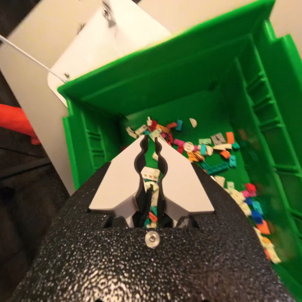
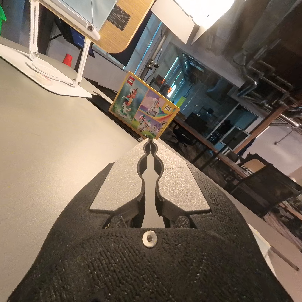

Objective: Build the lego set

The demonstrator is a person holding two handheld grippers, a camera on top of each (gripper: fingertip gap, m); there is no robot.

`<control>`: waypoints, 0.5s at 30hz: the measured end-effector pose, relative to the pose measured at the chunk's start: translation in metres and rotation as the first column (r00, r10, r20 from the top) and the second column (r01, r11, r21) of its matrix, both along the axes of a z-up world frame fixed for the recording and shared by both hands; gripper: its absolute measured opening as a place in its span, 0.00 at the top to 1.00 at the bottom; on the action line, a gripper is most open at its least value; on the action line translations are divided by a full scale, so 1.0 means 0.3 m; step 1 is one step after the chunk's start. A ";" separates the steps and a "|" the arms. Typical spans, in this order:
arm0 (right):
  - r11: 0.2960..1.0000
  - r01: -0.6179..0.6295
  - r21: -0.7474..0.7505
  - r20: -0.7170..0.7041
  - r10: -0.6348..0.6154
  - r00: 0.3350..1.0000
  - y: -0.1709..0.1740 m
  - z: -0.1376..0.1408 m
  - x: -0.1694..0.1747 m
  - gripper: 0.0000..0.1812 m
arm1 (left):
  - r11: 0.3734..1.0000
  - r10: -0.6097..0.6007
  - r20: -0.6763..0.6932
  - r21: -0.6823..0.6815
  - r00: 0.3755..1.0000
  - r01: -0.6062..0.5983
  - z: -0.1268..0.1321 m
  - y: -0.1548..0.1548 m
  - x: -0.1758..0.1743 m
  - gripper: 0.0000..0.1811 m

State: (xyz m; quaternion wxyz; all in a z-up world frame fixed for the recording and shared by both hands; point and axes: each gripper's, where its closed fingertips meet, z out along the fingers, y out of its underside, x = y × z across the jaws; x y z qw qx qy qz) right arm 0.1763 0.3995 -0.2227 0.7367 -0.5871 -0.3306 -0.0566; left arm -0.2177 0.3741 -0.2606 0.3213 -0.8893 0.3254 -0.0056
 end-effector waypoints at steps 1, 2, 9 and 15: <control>1.000 -0.002 0.000 -0.002 0.002 1.000 -0.001 0.000 0.000 1.00 | 1.000 -0.002 -0.029 0.019 1.000 0.002 -0.002 0.034 -0.005 0.97; 1.000 -0.004 -0.001 -0.003 0.004 1.000 -0.001 0.001 -0.001 1.00 | 1.000 0.006 -0.074 0.029 0.997 -0.004 -0.014 0.065 -0.018 0.97; 1.000 -0.022 0.000 -0.016 0.022 1.000 -0.007 0.004 -0.007 1.00 | 0.998 0.040 -0.273 -0.044 0.961 -0.055 -0.143 0.153 -0.067 1.00; 0.999 -0.032 -0.001 -0.021 0.032 0.999 -0.010 0.005 -0.010 1.00 | 0.996 0.071 -0.293 -0.029 0.954 -0.083 -0.163 0.177 -0.080 1.00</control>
